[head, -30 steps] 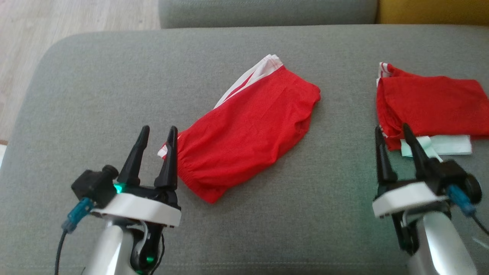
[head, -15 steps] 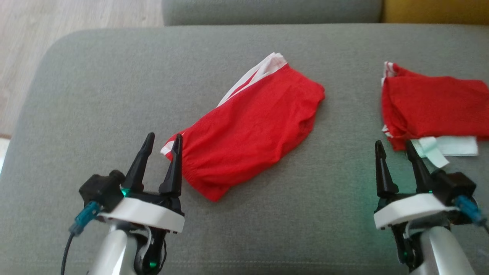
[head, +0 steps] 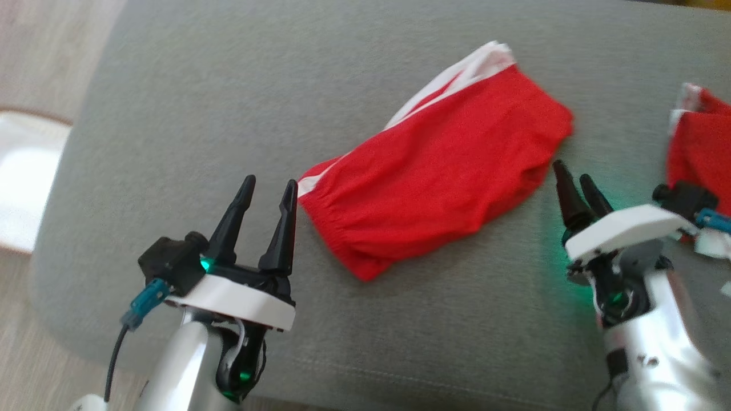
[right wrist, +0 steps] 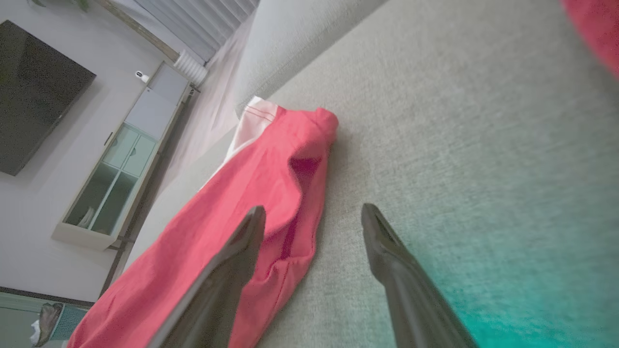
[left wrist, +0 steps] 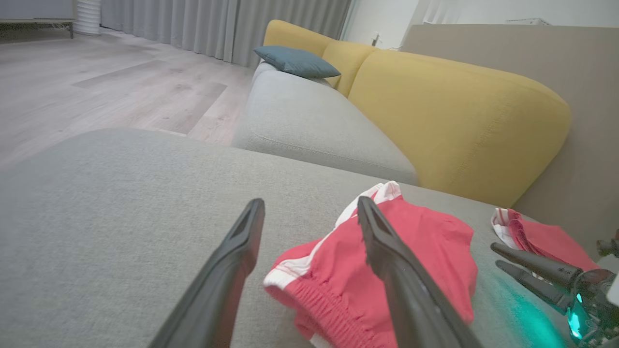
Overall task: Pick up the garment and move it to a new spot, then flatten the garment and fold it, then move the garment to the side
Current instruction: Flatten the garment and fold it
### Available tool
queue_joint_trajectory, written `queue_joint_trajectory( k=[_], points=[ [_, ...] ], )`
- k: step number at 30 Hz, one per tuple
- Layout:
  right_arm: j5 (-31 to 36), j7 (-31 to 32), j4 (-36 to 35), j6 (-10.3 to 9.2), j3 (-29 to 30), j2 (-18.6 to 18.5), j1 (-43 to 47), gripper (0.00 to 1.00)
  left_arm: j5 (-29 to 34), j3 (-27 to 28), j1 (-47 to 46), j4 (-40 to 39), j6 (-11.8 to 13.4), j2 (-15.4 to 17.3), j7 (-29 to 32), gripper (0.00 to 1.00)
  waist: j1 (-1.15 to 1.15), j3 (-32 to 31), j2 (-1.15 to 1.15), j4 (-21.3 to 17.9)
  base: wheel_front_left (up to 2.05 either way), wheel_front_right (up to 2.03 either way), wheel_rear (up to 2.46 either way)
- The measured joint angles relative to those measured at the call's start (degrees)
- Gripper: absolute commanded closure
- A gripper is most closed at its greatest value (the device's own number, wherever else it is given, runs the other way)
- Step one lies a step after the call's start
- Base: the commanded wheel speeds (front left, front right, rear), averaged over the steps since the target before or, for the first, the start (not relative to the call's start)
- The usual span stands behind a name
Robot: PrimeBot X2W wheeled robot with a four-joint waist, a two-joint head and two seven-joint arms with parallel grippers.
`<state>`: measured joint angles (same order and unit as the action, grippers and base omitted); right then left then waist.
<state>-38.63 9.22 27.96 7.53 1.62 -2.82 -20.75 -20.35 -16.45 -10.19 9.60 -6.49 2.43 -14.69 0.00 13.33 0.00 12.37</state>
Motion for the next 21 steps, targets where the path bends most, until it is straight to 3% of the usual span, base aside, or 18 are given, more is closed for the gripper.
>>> queue_joint_trajectory(
  k=[7,21],
  points=[
    [-3.1,3.7,9.4,0.00,5.3,-1.2,-8.7,0.00,-1.6,-1.5,-1.0,0.0,0.4,0.0,0.0,0.00,0.00,2.1,0.00,5.0,0.00,0.00,0.00],
    [7.1,8.1,23.7,-0.01,11.2,-2.7,-23.3,0.00,-4.1,-3.3,-2.2,-0.4,1.5,0.0,0.0,0.00,0.00,5.0,0.00,10.7,0.00,0.00,0.00]
  ],
)
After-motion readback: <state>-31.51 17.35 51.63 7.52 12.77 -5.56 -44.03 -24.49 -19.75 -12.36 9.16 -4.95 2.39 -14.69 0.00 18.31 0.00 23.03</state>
